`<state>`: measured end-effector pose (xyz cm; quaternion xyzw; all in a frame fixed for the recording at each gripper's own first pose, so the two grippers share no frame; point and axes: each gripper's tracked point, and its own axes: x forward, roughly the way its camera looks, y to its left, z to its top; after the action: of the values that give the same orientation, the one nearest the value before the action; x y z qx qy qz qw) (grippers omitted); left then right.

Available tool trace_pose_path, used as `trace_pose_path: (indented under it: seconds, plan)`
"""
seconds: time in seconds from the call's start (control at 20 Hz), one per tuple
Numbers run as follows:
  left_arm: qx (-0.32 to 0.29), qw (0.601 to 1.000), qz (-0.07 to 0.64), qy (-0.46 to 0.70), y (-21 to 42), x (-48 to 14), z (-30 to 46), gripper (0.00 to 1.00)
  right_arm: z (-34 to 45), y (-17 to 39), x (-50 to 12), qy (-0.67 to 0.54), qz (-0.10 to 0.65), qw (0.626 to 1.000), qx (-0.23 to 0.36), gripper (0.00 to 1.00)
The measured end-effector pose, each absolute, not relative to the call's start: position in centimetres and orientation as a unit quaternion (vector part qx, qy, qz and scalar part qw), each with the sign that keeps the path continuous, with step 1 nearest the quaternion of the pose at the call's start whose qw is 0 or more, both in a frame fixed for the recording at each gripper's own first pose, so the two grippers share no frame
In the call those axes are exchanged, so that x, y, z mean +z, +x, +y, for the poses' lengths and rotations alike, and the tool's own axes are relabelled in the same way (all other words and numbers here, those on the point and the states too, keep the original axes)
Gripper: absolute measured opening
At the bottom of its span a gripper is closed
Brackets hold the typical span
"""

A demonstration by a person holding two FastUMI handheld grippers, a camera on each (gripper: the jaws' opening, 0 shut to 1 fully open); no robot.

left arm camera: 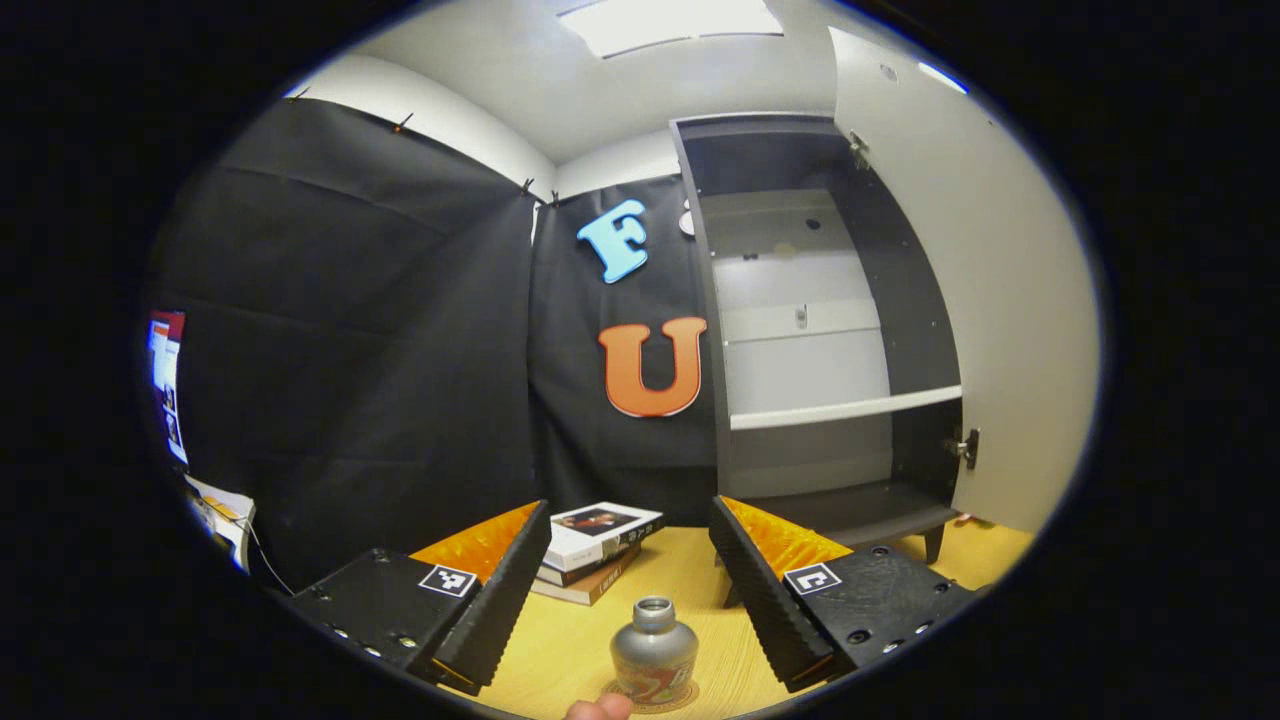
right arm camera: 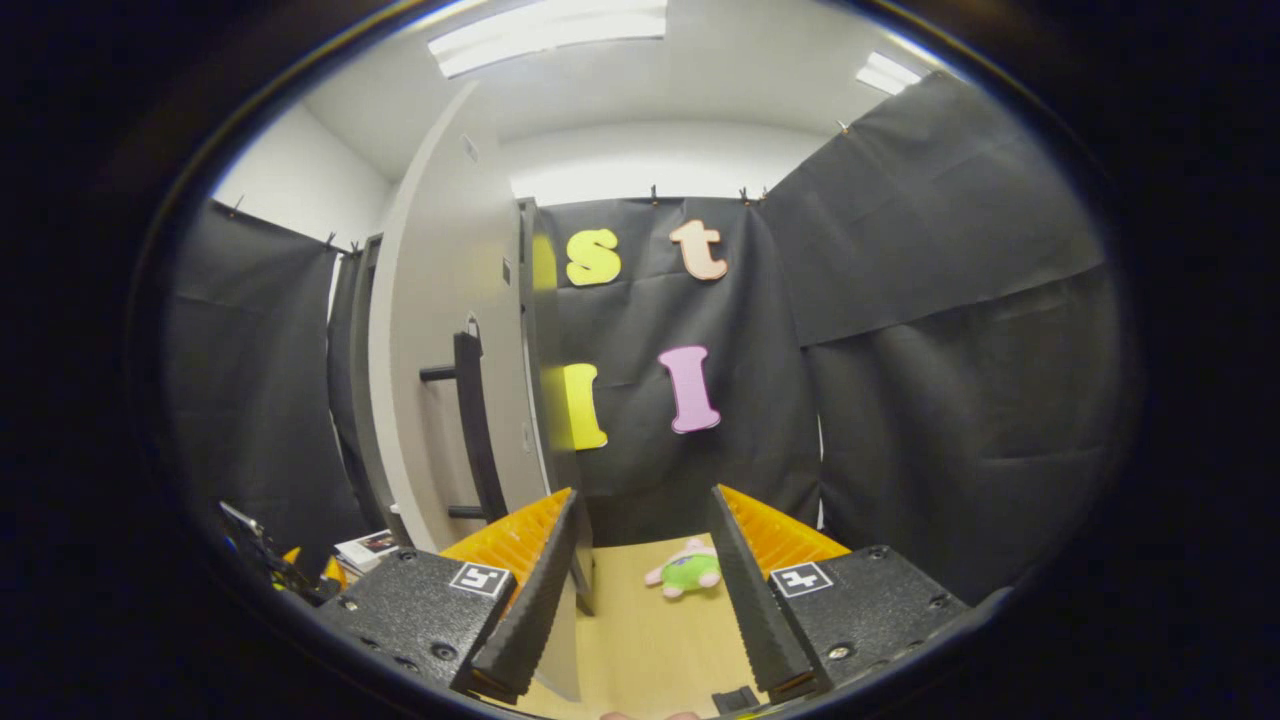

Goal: Open the cabinet door with the right hand, grasp the bottle in the cabinet with the left hand and place it on the coaster, then close the cabinet door with the right hand.

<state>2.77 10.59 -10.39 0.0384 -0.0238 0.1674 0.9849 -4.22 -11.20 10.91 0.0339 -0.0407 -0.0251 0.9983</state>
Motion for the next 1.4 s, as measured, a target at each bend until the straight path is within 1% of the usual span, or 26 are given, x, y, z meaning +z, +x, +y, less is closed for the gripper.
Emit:
trace_pose_path:
  seconds: [0.15,0.35,0.6,0.7,0.95,1.0,1.05,1.1,1.15,1.3,1.4]
  plan:
    - [0.142,0.989,-0.023,0.027,3.0,-7.1,9.7,0.96,-10.7,-3.3,11.0,0.029,-0.045,0.998,-0.012,0.81]
    - [0.112,0.994,0.002,0.005,2.7,-3.7,8.0,0.96,-10.1,-1.5,10.6,0.036,-0.048,0.998,-0.001,0.81]
    - [0.094,0.995,0.009,0.026,1.3,0.0,5.7,0.95,-8.9,0.0,9.8,0.021,-0.036,0.999,0.013,0.81]
    - [0.071,0.997,0.004,0.020,0.8,1.2,3.6,0.95,-8.8,0.3,10.1,0.018,-0.044,0.999,0.012,0.81]
    - [0.046,0.999,0.009,0.014,0.0,2.5,1.8,0.96,-8.3,1.0,10.5,0.027,-0.052,0.998,0.019,0.79]
    - [0.045,0.999,0.007,0.015,-0.1,2.6,1.7,0.96,-7.8,1.1,10.6,0.027,-0.053,0.998,0.027,0.79]
    - [0.047,0.999,0.004,0.016,-0.2,2.8,1.8,0.96,-7.6,1.1,10.5,0.020,-0.052,0.998,0.031,0.76]
    - [0.050,0.999,0.004,0.019,-0.4,2.7,1.8,0.96,-7.4,1.2,10.6,0.014,-0.053,0.998,0.033,0.77]
    - [0.051,0.999,0.006,0.019,-0.6,2.6,1.8,0.96,-7.4,1.2,10.7,0.010,-0.051,0.998,0.033,0.75]
    - [0.044,0.999,0.007,0.020,-0.8,2.3,1.7,0.96,-6.7,0.5,10.6,0.009,-0.053,0.998,0.033,0.75]
    - [0.042,0.999,0.013,0.022,-1.1,1.9,1.6,0.96,-5.7,0.5,10.3,0.021,-0.050,0.998,0.045,0.75]
